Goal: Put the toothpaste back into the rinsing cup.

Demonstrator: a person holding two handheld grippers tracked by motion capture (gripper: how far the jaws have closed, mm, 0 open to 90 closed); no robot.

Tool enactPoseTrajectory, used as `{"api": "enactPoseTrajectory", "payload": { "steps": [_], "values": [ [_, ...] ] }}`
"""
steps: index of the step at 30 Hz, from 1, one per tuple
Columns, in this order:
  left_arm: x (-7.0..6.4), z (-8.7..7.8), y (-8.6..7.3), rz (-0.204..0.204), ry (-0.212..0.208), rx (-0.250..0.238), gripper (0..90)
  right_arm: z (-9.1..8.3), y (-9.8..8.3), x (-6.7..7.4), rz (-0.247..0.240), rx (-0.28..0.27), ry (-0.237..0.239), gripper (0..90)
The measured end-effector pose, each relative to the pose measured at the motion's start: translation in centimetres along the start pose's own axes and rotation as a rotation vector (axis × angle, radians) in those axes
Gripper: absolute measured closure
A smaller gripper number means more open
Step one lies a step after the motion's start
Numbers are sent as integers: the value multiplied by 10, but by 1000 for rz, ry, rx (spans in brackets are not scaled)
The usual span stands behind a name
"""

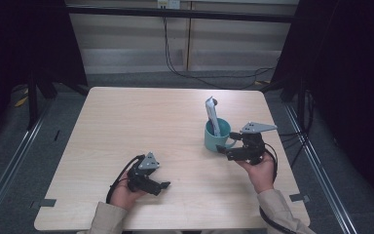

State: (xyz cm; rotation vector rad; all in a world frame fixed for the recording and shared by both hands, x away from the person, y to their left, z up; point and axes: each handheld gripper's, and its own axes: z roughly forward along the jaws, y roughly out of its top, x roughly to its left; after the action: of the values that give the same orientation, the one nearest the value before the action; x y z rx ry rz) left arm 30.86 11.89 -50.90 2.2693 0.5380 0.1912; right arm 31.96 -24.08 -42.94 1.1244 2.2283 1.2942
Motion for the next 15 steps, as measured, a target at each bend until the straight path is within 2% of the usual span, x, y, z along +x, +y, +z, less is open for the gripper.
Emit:
{"api": "enactPoseTrajectory", "payload": {
  "steps": [15],
  "values": [
    [0, 0, 0, -1, 0, 0, 158, -2, -23, 8, -55, 59, 2, 200]
  ]
}}
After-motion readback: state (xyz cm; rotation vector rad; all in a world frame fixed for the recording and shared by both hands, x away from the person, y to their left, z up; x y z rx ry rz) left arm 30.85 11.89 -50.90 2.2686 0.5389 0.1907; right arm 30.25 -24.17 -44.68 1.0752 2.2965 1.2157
